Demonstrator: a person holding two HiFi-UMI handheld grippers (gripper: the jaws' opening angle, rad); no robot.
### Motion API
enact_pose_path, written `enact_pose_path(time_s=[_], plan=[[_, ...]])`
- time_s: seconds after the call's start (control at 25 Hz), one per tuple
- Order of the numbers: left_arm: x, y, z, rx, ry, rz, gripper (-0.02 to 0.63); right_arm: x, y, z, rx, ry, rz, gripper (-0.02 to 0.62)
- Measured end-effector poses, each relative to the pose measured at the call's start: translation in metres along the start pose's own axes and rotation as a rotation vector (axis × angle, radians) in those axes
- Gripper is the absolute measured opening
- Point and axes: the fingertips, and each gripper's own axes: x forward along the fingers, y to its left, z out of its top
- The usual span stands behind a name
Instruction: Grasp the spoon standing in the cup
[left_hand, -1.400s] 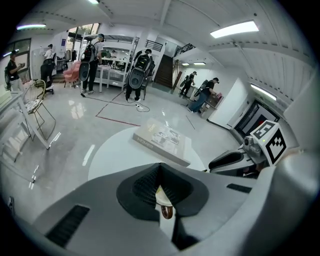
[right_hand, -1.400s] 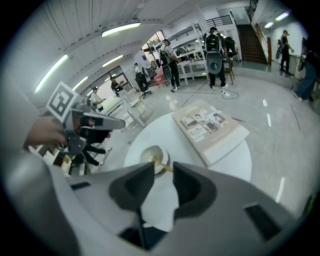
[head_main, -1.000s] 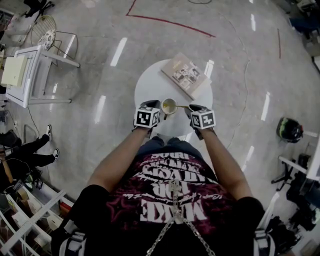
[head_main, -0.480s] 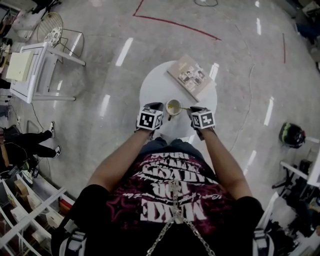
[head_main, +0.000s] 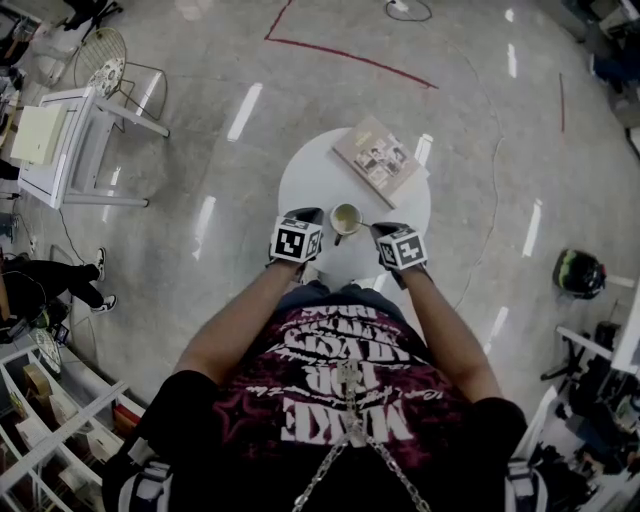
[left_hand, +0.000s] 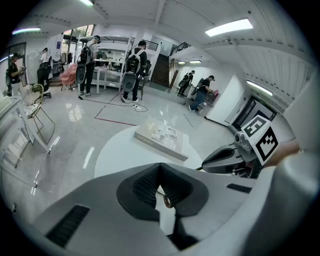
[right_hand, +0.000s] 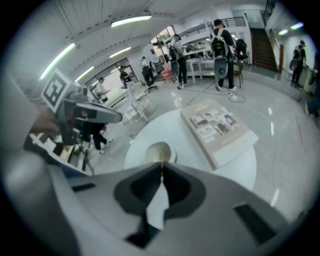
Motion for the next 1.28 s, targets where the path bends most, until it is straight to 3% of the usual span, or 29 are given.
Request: enact_pose_path(time_s=[0.48, 1.28], plan=[[-0.020, 0.003, 0.014, -0.017, -0.068, -0.009, 0.025, -0.036, 0.012, 0.013, -0.039, -0.094, -0.010, 0.035], [-0.073, -0.044, 0.065, 0.100, -0.240, -0.065, 0.025, -0.122, 0.048, 0.058, -0.087, -0.285, -0.013, 0.035]])
